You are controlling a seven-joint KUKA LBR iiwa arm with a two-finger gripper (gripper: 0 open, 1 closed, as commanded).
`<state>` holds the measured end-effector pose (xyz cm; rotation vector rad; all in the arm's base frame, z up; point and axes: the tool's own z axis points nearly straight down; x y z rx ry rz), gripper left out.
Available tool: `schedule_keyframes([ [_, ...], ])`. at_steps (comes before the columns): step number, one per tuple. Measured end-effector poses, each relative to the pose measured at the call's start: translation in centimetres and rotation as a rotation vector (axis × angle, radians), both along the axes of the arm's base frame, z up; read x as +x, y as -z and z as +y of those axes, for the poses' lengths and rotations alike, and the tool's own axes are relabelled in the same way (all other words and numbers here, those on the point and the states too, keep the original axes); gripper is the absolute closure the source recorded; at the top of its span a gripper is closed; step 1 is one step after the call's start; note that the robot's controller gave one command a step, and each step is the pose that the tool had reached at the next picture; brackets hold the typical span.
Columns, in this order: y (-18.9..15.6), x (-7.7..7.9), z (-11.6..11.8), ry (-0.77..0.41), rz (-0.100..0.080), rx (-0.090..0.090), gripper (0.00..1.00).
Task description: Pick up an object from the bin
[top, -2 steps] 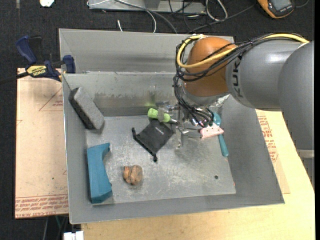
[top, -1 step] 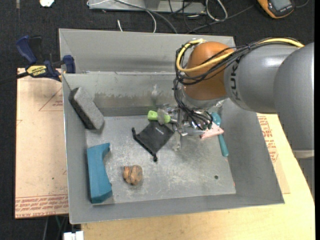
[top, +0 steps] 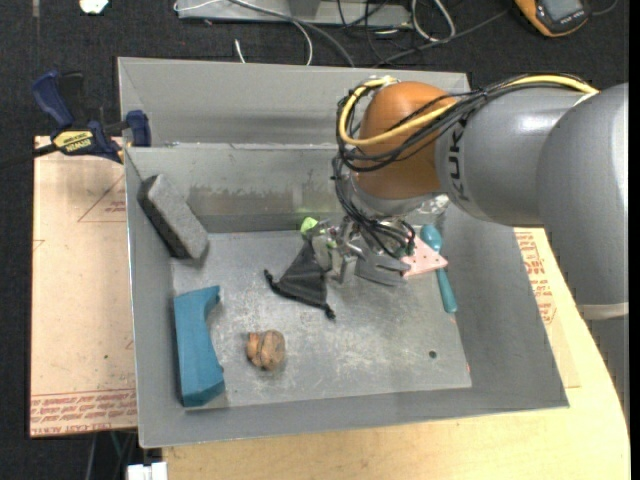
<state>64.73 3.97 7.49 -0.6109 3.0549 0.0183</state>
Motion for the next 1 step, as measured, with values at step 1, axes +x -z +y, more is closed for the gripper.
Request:
schedule_keyframes([
  [1,0.0,0.0,-0.02,0.001,0.0,0.0,1.0],
])
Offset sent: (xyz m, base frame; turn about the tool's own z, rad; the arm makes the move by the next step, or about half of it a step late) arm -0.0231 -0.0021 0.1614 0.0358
